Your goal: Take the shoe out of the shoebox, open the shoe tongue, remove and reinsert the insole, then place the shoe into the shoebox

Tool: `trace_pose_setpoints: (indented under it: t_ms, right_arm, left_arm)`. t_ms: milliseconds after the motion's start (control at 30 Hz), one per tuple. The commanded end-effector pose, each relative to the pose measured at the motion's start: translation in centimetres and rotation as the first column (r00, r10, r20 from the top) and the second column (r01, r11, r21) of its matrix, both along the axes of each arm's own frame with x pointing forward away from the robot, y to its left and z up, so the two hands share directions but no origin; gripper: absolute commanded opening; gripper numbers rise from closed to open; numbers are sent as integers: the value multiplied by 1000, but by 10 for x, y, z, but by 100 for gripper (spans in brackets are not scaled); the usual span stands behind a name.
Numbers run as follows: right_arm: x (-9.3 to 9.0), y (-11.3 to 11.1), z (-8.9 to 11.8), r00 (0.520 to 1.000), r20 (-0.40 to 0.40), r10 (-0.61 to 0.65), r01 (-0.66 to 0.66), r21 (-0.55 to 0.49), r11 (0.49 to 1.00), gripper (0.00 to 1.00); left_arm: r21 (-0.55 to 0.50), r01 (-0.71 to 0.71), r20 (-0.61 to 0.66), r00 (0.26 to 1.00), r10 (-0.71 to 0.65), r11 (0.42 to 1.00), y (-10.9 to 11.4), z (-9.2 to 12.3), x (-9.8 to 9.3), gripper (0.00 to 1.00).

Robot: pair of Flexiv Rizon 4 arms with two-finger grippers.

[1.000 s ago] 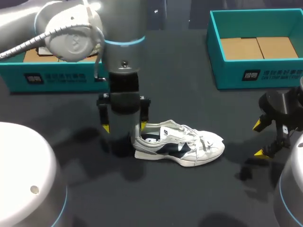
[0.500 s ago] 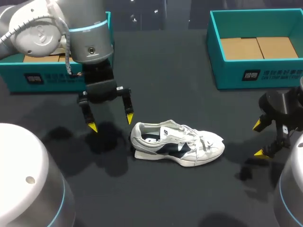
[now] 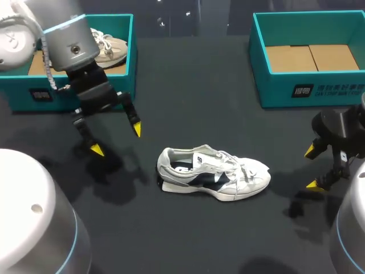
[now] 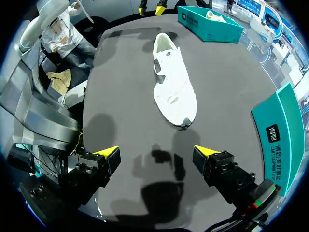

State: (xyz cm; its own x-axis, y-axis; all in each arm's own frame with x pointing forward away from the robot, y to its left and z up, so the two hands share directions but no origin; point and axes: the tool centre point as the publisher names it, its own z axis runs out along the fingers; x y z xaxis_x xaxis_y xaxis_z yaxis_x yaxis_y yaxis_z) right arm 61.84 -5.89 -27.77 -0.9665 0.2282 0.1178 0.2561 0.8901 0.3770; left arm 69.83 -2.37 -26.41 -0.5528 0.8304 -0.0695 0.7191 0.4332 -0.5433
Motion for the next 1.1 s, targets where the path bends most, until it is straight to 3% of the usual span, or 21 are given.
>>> trace_pose_setpoints:
  t_ms: [33, 300, 533, 867, 1100]
  right_arm:
    - [-1, 0, 0, 1000, 1, -1, 1, -2, 1000, 100]
    - [-1, 0, 0, 1000, 1, -1, 1, -2, 1000, 100]
    - [-1, 0, 0, 1000, 1, -1, 1, -2, 1000, 100]
    - [-1, 0, 0, 1000, 1, -1, 1, -2, 1000, 100]
    - [-1, 0, 0, 1000, 1, -1, 1, -2, 1000, 100]
  left_arm:
    - [-235, -485, -101, 874, 476, 842, 11, -13, -14, 100]
    - [-235, -668, -243, 744, 622, 706, 14, -34, -19, 100]
    - [-226, -741, -329, 669, 667, 632, 18, -44, -15, 100]
    - [-225, -773, -424, 625, 655, 593, 29, -67, -5, 100]
    - [-271, -751, -429, 654, 623, 602, 40, -87, 4, 100]
